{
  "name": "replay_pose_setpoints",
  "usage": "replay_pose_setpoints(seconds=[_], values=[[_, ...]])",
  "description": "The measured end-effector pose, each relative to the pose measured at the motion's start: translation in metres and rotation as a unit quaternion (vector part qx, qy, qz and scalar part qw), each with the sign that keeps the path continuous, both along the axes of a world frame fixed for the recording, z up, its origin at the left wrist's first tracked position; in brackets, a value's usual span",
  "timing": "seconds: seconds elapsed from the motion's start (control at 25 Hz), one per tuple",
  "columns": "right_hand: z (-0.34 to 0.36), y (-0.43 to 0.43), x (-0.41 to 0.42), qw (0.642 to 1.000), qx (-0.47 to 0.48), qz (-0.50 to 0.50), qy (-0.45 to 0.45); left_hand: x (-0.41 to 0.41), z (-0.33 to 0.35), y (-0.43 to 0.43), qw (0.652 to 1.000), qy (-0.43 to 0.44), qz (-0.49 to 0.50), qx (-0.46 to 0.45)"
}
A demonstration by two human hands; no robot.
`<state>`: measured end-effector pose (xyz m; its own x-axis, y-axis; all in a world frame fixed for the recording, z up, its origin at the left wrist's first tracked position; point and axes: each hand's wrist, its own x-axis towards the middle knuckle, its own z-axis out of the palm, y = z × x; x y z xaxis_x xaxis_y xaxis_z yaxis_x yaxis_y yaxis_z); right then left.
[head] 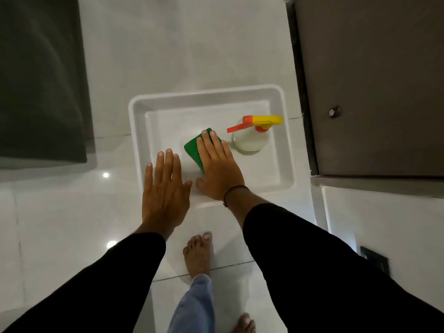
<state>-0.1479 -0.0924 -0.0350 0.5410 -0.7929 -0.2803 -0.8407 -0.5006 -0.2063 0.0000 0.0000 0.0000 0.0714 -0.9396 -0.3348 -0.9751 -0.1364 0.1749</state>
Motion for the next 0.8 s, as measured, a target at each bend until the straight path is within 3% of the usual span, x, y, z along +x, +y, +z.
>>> replay_pose_setpoints(seconds=[0.24,0.44,0.64,0.8], values=[[-0.014,-0.009,-0.001,0.999,-0.026,0.032,0.026,-0.005,-0.009,-0.010,0.999,-0.014,-0.029,0.007],[0.032,0.015,-0.020,0.999,-0.045,0.010,-0.019,-0.024,0.033,0.010,0.999,-0.012,-0.041,-0.013],[0.104,0.108,-0.085,0.998,-0.027,-0.047,-0.042,-0.078,0.096,0.072,0.997,-0.022,-0.069,0.006],[0.122,0.204,-0.162,0.991,0.016,-0.128,-0.047,-0.143,0.113,0.135,0.996,-0.014,-0.092,0.005]])
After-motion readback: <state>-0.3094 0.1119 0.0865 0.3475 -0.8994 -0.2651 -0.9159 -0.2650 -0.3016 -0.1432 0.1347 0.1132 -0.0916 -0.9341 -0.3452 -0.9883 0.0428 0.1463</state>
